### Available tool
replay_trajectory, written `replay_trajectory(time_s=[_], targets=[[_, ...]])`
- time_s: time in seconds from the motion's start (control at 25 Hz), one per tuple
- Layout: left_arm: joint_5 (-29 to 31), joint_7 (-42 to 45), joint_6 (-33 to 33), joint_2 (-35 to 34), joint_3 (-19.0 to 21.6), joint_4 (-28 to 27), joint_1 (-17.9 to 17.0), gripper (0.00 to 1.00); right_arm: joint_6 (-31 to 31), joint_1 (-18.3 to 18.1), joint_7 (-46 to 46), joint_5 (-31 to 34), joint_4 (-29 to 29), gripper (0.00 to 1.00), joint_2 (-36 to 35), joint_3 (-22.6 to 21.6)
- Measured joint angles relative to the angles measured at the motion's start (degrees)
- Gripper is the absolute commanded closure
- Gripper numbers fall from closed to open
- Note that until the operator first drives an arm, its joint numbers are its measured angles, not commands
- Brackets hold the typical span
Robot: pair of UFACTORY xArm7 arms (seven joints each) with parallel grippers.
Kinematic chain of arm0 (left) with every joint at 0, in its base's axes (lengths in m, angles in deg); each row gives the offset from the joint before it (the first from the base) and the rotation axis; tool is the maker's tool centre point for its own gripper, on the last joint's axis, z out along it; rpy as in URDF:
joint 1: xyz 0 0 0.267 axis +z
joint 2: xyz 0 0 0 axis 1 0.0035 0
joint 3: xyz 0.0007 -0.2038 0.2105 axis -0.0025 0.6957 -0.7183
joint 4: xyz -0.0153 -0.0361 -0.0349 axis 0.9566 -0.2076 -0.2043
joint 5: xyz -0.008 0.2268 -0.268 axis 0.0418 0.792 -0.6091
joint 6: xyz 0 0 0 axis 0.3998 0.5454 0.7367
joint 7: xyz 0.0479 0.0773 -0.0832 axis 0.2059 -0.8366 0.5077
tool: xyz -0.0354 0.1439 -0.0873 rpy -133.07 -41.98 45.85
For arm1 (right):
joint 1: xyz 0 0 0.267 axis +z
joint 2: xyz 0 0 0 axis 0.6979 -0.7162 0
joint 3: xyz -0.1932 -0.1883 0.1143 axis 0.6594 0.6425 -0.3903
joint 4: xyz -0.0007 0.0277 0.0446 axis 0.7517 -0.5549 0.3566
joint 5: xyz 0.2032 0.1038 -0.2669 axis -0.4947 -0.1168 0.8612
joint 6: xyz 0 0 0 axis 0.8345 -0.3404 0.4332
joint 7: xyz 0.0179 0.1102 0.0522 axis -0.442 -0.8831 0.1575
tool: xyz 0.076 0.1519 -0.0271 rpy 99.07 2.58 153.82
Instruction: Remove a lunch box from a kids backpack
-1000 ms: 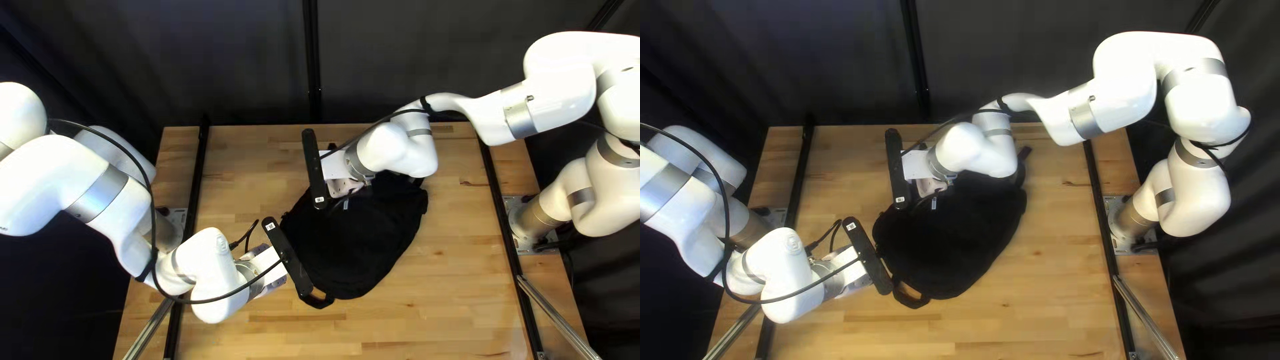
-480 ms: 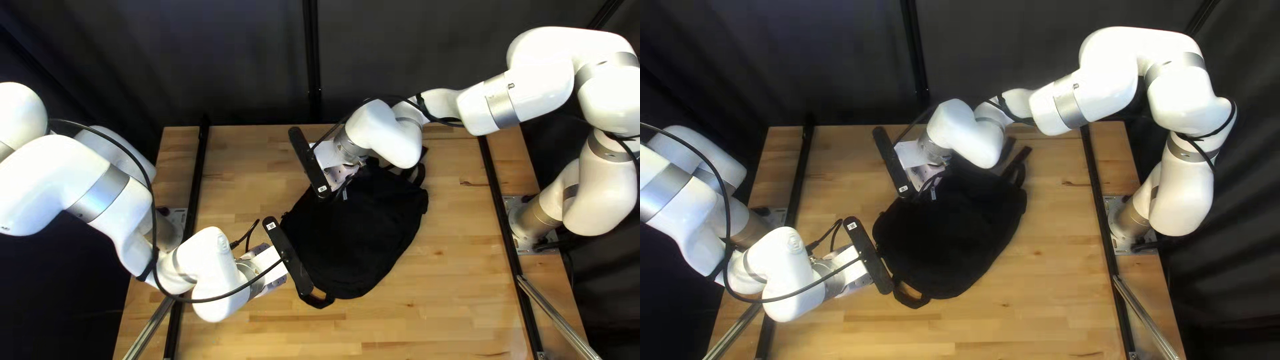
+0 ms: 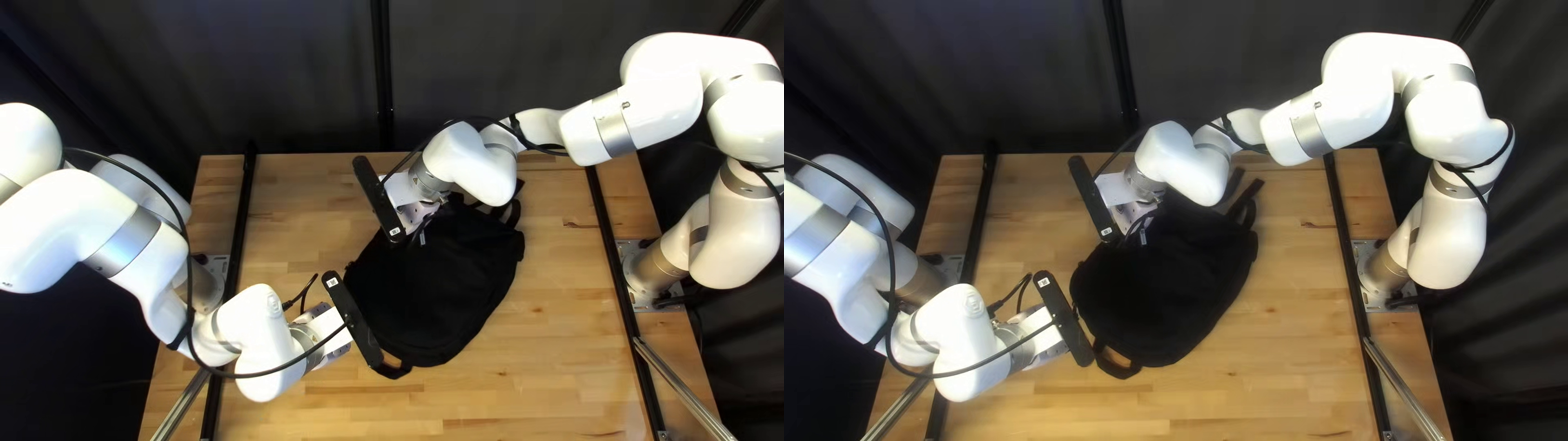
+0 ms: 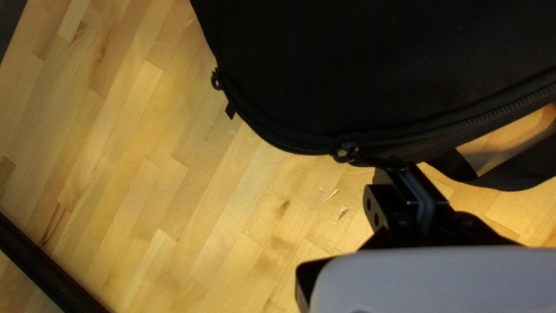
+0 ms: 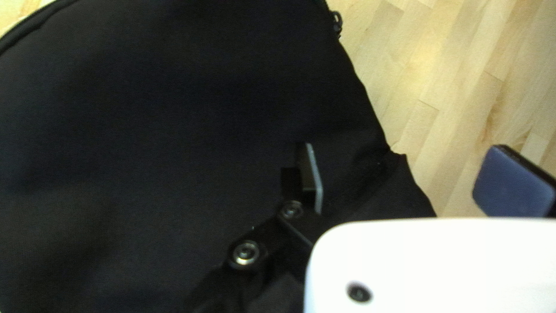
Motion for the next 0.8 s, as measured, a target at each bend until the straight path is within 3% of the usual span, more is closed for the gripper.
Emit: replay_trajectory(time_s=[0.4, 0.8], targets=[[0.2, -0.2, -0.1, 0.3, -0.1, -0.2, 0.1, 1.0, -10.5, -1.2, 3.9, -0.7, 7.5, 0.0, -2.9, -2.2], [0.3, -0.8, 0.2, 0.3, -0.1, -0.7, 0.1, 1.0, -17.8, -0.1, 6.4, 1.1, 21.0, 0.0, -14.2, -2.4]])
